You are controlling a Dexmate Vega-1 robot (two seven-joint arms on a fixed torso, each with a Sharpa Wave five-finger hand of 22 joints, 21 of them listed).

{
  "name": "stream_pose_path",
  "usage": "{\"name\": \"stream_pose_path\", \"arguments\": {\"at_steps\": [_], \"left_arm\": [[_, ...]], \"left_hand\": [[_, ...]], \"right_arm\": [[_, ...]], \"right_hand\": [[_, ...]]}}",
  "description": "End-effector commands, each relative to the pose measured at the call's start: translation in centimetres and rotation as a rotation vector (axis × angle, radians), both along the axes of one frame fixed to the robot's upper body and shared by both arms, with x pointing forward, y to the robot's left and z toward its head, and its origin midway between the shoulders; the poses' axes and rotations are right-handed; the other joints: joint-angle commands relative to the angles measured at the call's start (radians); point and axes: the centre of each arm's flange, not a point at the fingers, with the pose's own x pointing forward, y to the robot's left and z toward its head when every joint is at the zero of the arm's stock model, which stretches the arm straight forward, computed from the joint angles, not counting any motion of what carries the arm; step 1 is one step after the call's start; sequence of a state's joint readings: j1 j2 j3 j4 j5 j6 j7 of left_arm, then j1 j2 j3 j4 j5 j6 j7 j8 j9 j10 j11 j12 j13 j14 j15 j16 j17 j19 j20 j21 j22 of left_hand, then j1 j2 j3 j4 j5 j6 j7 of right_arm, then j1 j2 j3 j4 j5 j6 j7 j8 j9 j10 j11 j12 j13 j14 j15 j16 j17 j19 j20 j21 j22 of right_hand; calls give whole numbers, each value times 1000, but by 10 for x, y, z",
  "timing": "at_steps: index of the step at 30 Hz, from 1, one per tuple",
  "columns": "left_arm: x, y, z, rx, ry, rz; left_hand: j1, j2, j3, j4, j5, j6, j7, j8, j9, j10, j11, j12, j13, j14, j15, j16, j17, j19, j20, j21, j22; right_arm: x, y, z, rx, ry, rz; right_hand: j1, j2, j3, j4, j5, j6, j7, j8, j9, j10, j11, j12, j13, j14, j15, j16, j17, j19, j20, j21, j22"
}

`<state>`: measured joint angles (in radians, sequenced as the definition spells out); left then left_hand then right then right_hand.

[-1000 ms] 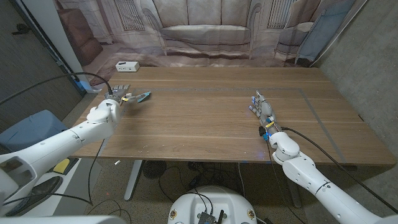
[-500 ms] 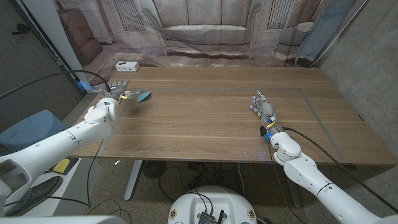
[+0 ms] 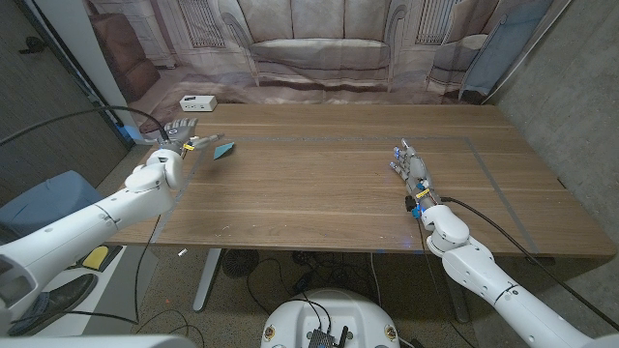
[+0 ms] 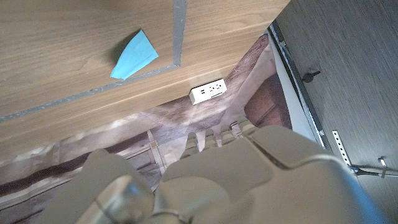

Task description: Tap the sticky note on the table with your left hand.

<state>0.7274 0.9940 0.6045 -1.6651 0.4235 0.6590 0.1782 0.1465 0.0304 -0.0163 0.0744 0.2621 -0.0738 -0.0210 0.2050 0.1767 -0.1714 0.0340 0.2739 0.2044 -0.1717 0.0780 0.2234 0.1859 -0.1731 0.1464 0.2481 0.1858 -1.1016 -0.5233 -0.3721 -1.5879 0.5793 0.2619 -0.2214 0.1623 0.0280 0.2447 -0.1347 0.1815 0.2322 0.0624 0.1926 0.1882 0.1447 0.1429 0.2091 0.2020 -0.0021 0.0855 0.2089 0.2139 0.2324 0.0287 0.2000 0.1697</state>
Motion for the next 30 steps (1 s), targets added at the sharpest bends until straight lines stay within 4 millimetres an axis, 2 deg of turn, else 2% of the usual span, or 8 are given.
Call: {"name": "stream_pose_path", "arguments": {"at_steps": [1, 6, 8, 10, 13, 18, 22, 30], "left_arm": [[-5, -14, 2, -75, -76, -99], [-6, -24, 1, -78, -84, -126], [-5, -27, -1, -88, -88, -137], [-4, -29, -3, -92, -89, -146], [-3, -31, -6, -110, -90, -161], [-2, -36, -10, -160, -100, -199], [-1, -43, -13, -191, -107, -248], [2, -57, -17, -238, -119, -320]], "left_hand": [[12, 2, 0, -4, -3, 17, 7, 11, 3, 0, 2, 7, -1, -21, -3, 8, -1, -124, -1, 5, 2], [15, 3, 0, -6, -5, 29, 11, 12, 2, 12, 6, 9, -2, -12, -4, 7, -1, -119, 2, 4, 1], [20, 4, -1, -9, -8, 42, 22, 11, 2, 18, 9, 7, -4, -6, -5, 2, -2, -96, -37, 8, 0], [24, 5, -1, -11, -10, 48, 28, 10, 2, 22, 11, 5, -5, 2, -7, 1, -3, -79, -63, 11, -1], [27, 7, -1, -13, -13, 60, 47, 10, 2, 26, 8, 3, -5, 2, -12, -4, -3, -71, -78, 9, -2], [29, 8, -1, -14, -14, 64, 49, 10, 2, 31, 6, 3, -6, 7, -14, -4, -3, -67, -78, 8, -2], [34, 11, 0, -16, -15, 73, 45, 9, 2, 45, -10, 5, -7, 18, -26, -5, -4, -63, -73, 5, -3], [39, 15, 1, -19, -18, 84, 48, 9, 2, 60, -18, 6, -7, 28, -31, -6, -4, -50, -84, 5, -4]], "right_arm": [[1, 0, 2, -2, -14, 9], [1, -1, 3, -2, -21, 12], [1, -1, 3, 0, -22, 12], [2, -2, 3, 4, -23, 14], [2, -3, 3, -5, -28, 14], [2, -4, 3, 3, -31, 15], [2, -5, 3, 5, -39, 17], [4, -5, 3, 62, -74, 65]], "right_hand": [[4, 7, -4, 3, 3, 2, 0, 5, 4, 3, 0, 1, 4, 3, 8, 2, 3, 9, 3, -1, 5], [4, 7, -4, 3, 3, 3, -1, 5, 4, 4, 0, 2, 4, 3, 9, 2, 3, 10, 3, -1, 5], [4, 7, -4, 3, 3, 3, -1, 5, 4, 3, -1, 2, 4, 4, 8, 2, 3, 9, 2, -1, 5], [4, 7, -5, 3, 3, 2, -1, 5, 4, 3, -2, 1, 4, 4, 8, 2, 3, 9, 2, -1, 5], [3, 7, -5, 3, 3, 2, -1, 5, 4, 3, -2, 2, 4, 4, 8, 2, 3, 10, 2, -1, 5], [3, 7, -6, 3, 3, 2, 1, 5, 4, 4, -3, 2, 4, 4, 8, 2, 3, 10, 2, -1, 5], [3, 7, -6, 3, 3, 2, 1, 5, 4, 5, -4, 2, 4, 5, 8, 2, 3, 11, 1, -1, 5], [4, 7, -6, 3, 3, 3, 1, 5, 4, 6, -4, 2, 4, 7, 8, 3, 3, 16, 2, 1, 5]]}}
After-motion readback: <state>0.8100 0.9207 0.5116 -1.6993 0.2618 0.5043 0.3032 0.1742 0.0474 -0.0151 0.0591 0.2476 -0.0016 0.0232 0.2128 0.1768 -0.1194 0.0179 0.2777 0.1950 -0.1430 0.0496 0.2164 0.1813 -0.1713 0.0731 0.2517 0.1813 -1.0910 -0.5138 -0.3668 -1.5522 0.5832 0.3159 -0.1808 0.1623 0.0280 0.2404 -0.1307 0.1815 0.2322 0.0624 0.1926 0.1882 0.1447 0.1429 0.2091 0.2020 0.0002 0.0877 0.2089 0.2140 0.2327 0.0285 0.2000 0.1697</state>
